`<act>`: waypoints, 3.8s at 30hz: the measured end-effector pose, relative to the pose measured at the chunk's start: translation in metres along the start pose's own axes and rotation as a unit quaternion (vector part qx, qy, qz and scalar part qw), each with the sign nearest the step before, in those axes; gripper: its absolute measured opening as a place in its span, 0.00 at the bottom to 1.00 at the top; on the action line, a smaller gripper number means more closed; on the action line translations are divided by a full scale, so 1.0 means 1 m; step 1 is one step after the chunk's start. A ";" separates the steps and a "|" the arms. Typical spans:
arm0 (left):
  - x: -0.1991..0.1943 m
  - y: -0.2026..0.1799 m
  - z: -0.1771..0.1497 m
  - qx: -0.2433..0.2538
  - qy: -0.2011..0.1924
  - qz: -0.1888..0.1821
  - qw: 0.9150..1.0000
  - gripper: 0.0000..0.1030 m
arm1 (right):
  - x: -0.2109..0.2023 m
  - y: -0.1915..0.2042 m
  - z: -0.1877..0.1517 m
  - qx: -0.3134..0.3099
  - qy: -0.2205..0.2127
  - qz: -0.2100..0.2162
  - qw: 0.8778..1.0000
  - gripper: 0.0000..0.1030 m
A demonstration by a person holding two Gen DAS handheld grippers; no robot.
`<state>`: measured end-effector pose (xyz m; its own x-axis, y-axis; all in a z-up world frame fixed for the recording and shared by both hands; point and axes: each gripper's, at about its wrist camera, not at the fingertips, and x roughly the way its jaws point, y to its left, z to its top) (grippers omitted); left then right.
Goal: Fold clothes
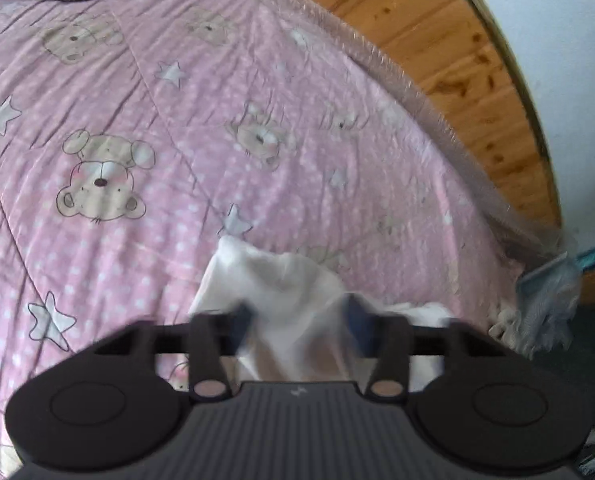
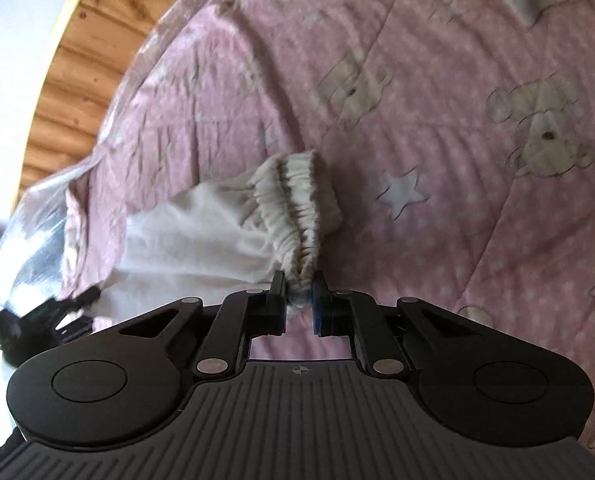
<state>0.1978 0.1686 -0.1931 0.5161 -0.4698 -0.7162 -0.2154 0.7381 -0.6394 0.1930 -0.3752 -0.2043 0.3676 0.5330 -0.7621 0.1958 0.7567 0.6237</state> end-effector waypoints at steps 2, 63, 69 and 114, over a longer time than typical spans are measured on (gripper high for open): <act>-0.007 0.002 0.004 -0.015 -0.015 -0.010 1.000 0.84 | -0.006 -0.001 0.001 0.007 -0.009 0.012 1.000 0.29; 0.048 -0.037 -0.020 0.240 -0.021 0.153 0.958 0.73 | 0.014 0.034 0.011 -0.202 -0.088 -0.088 0.971 0.49; 0.028 -0.043 -0.018 0.225 -0.030 0.128 0.965 0.21 | 0.015 0.062 0.014 -0.265 -0.082 -0.086 0.957 0.23; 0.010 0.008 0.013 0.123 -0.061 0.094 0.986 0.17 | 0.177 0.257 -0.076 -0.483 0.015 -0.059 0.874 0.26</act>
<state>0.2117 0.1760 -0.2019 0.5847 -0.2622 -0.7677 -0.1179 0.9088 -0.4002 0.2393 -0.0574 -0.1923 0.3705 0.4277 -0.8245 -0.6320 0.7666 0.1136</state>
